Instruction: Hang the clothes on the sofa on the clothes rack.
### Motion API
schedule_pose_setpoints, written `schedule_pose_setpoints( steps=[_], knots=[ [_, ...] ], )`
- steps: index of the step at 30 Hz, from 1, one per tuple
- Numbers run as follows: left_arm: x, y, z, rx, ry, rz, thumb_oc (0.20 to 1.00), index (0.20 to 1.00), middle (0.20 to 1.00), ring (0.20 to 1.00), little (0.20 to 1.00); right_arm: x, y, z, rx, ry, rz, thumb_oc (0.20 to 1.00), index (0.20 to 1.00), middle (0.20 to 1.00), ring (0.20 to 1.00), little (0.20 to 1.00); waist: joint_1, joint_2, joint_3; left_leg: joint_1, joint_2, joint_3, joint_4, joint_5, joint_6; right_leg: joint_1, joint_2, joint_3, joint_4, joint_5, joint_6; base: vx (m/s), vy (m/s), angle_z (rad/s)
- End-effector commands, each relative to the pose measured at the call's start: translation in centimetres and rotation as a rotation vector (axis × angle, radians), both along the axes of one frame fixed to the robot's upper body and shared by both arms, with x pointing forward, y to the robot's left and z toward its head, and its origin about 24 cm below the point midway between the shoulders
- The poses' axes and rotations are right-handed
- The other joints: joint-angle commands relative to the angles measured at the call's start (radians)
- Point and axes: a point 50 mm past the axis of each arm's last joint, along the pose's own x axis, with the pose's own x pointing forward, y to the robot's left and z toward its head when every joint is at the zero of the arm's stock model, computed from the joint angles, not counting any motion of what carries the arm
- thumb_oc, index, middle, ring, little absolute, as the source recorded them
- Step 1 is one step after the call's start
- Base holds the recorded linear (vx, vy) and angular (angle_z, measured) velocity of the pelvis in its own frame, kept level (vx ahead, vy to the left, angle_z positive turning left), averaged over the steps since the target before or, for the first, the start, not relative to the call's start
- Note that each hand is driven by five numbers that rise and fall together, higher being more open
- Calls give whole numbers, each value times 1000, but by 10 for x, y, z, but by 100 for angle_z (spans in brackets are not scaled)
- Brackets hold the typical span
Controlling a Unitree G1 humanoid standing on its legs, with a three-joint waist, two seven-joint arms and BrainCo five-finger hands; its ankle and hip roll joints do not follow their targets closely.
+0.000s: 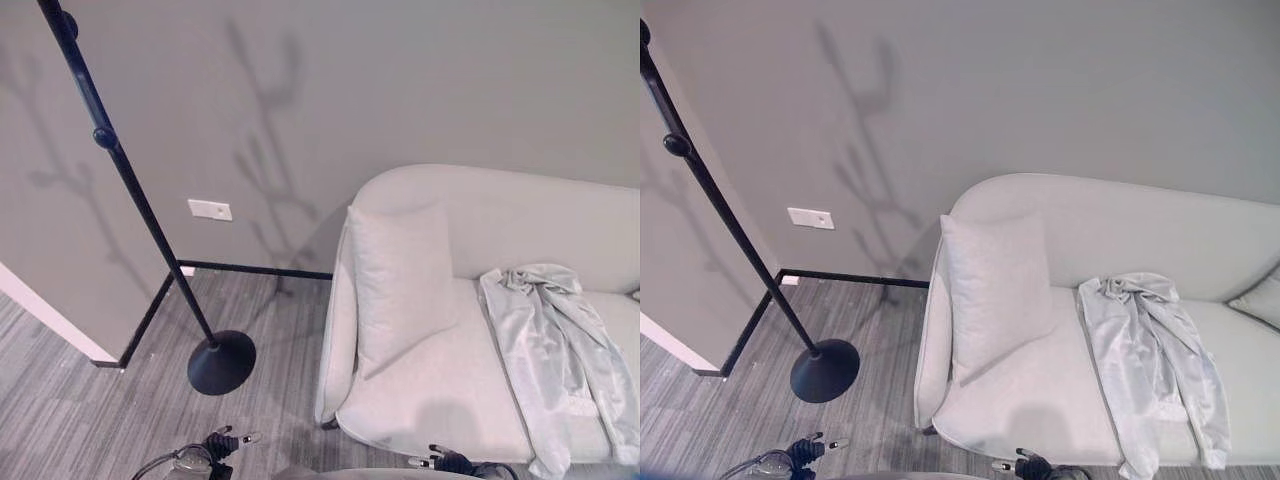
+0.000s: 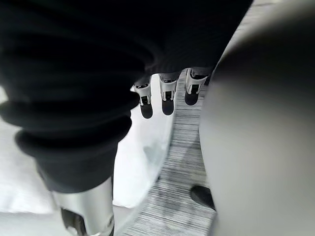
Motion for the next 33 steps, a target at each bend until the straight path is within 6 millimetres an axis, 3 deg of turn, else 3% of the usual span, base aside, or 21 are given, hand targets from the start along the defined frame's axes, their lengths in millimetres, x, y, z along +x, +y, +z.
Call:
schedule_pose_setpoints(
  steps=[1, 4, 7, 11, 13, 15, 16, 17, 18, 22, 24, 25, 29, 30, 31, 33],
  knots=[
    [19, -6, 4, -18, -87, 2, 1000, 1000, 1000, 1000, 1000, 25, -18, 11, -42, -95, 21, 1000, 1000, 1000, 1000, 1000, -12, -14, 29, 80, 192, -30, -167, 116, -100, 14, 74, 6, 12, -74, -86, 254, -741, 22],
    [14, -10, 2, -30, -78, 12, 1000, 1000, 1000, 1000, 1000, 22, -25, 11, -61, -93, 17, 1000, 1000, 1000, 1000, 1000, -25, -5, 17, 74, 256, -13, -167, 145, -103, 41, 121, -12, 12, -63, -81, 126, -388, 14],
    [8, -18, -1, -62, -73, 12, 1000, 1000, 1000, 1000, 1000, 6, -47, 11, -115, -65, -51, 1000, 1000, 1000, 1000, 1000, -39, -15, 7, 90, 326, 73, -153, 213, -78, 89, 193, -39, 12, -81, -73, 220, -644, 19],
    [12, -25, -1, -86, -91, -2, 1000, 1000, 1000, 1000, 1000, -8, -60, 11, -148, -32, -93, 1000, 1000, 1000, 1000, 1000, -51, -18, 21, 73, 347, 113, -63, 202, -63, 133, 219, -65, 12, -91, -77, 130, -391, 23],
    [10, -25, -1, -89, -92, 7, 1000, 1000, 1000, 1000, 1000, -13, -63, 10, -158, -13, -97, 1000, 1000, 1000, 1000, 1000, -37, -28, 37, 37, 257, 66, 13, 185, -63, 153, 252, -53, 12, -89, -90, 111, -443, 21],
    [13, -25, -1, -85, -83, -8, 1000, 1000, 1000, 1000, 1000, -10, -63, 11, -161, -17, -103, 1000, 1000, 1000, 1000, 1000, -28, -43, 57, -8, 243, 80, 68, 170, -68, 161, 251, -54, 12, -90, -93, 25, -225, -5],
    [12, -26, -2, -94, -83, -2, 1000, 1000, 1000, 1000, 1000, -11, -61, 10, -157, -13, -104, 1000, 1000, 1000, 1000, 1000, -23, -39, 46, -1, 201, 61, 30, 164, -70, 156, 268, -41, 12, -91, -98, 90, -323, -4],
    [14, -21, 0, -82, -92, 2, 1000, 1000, 1000, 1000, 1000, -9, -57, 9, -146, -19, -110, 1000, 1000, 1000, 1000, 1000, 13, -36, 42, -19, 88, 13, -23, 149, -67, 156, 301, -14, 12, -102, -106, 114, -189, -9],
    [14, -21, 0, -82, -91, 1, 1000, 1000, 1000, 1000, 1000, -10, -57, 9, -146, -19, -110, 1000, 1000, 1000, 1000, 1000, 15, -35, 44, -15, 88, 14, -24, 148, -67, 159, 301, -12, 12, -103, -106, 65, -151, -27],
    [13, -20, 0, -77, -79, 9, 1000, 1000, 1000, 1000, 1000, -5, -52, 8, -131, -23, -107, 1000, 1000, 1000, 1000, 1000, 21, -6, 23, -11, 2, 47, -149, 157, -77, 161, 343, -11, 12, -115, -102, 43, -14, -24],
    [12, -19, -1, -69, -71, 2, 1000, 1000, 1000, 1000, 1000, 1, -45, 8, -118, -32, -78, 1000, 1000, 1000, 1000, 1000, 29, 4, 21, -29, -45, 1, -167, 158, -76, 160, 355, 7, 12, -113, -106, 45, 39, -2],
    [9, -18, -2, -68, -62, 14, 1000, 1000, 1000, 1000, 1000, 4, -38, 7, -102, -35, -58, 1000, 1000, 1000, 1000, 1000, 43, 2, 14, -39, -51, -28, -167, 142, -69, 163, 356, 12, 12, -112, -109, 23, 33, -26],
    [5, -15, -2, -53, -45, 26, 1000, 1000, 1000, 1000, 1000, 9, -28, 6, -78, -37, -20, 1000, 1000, 1000, 1000, 1000, 51, -10, -3, -41, -70, -20, -167, 121, -61, 196, 337, 4, 17, -85, -113, 26, 104, -39],
    [4, -13, -2, -48, -37, 22, 1000, 1000, 1000, 1000, 1000, 17, -25, 8, -71, -57, 9, 1000, 1000, 1000, 1000, 1000, 44, 8, 7, -38, -63, -16, -167, 132, -53, 145, 338, 14, 179, -90, -104, 3, 174, -43],
    [4, -13, -2, -48, -38, 22, 1000, 1000, 1000, 1000, 1000, 17, -25, 8, -71, -57, 9, 1000, 1000, 1000, 1000, 1000, 45, 8, 7, -39, -63, -15, -167, 133, -52, 141, 338, 16, 185, -92, -103, -43, 161, -55],
    [9, -14, -1, -45, -43, 9, 1000, 1000, 1000, 1000, 1000, 21, -24, 10, -67, -67, 18, 1000, 1000, 1000, 1000, 1000, 29, 40, 32, -22, -31, -19, -167, 146, -56, 82, 348, 42, 333, -104, -100, -70, 61, -41]
  ],
)
